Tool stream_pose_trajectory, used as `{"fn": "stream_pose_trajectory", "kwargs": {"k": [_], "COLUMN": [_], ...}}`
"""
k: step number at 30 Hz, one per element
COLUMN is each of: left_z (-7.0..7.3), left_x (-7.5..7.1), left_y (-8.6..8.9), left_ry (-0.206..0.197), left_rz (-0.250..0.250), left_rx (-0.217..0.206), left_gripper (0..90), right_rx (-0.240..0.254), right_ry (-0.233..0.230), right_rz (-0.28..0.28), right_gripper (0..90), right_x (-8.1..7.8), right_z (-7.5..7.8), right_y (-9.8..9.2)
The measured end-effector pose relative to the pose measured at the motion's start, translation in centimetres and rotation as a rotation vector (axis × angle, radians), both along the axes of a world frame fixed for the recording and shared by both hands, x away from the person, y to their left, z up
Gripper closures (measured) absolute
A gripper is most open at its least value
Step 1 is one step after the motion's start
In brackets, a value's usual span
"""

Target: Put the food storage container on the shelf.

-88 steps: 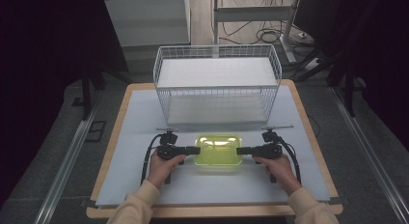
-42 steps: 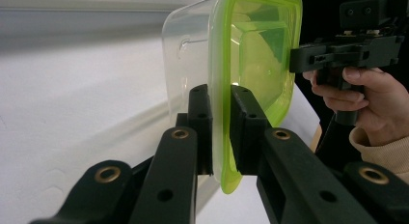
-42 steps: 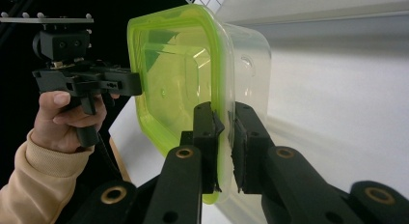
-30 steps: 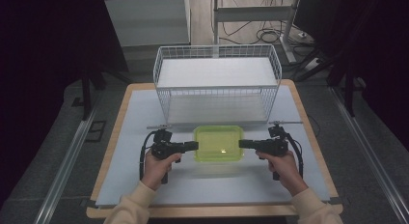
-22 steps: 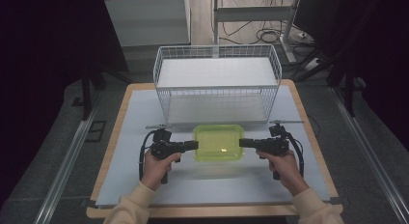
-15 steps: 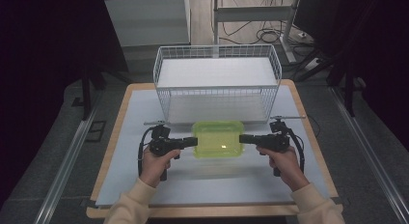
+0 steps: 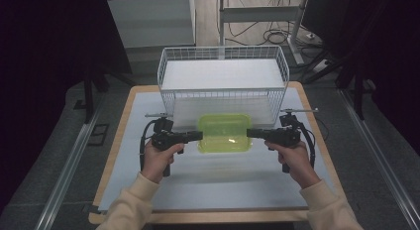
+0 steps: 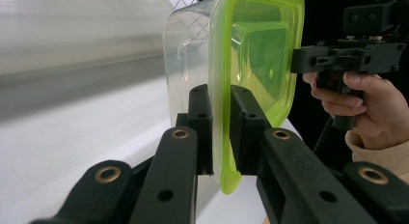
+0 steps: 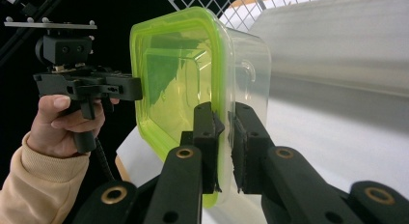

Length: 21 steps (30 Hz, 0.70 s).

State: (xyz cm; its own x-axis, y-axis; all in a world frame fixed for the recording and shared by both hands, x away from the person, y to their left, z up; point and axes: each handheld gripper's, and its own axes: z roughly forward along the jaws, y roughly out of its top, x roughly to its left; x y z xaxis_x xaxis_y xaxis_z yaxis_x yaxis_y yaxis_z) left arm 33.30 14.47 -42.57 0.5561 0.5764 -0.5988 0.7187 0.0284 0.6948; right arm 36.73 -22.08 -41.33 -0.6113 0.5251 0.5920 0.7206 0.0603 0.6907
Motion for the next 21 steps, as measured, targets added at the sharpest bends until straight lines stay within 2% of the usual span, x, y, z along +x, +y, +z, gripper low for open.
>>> {"fn": "stream_pose_trajectory", "kwargs": {"k": [12,21], "left_z": [3.0,5.0], "left_x": [1.1,2.4], "left_y": [0.4,0.5], "left_ry": [-0.04,-0.05], "left_rz": [0.007,0.008], "left_rx": [-0.007,-0.015], "left_gripper": [80.9,80.9], "right_rx": [-0.004,-0.006], "right_ry": [-0.049,-0.071], "right_rz": [-0.002,-0.012], "right_gripper": [81.8,81.8], "right_x": [0.8,2.0], "right_z": [3.3,5.7], "right_y": [0.5,0.7]}}
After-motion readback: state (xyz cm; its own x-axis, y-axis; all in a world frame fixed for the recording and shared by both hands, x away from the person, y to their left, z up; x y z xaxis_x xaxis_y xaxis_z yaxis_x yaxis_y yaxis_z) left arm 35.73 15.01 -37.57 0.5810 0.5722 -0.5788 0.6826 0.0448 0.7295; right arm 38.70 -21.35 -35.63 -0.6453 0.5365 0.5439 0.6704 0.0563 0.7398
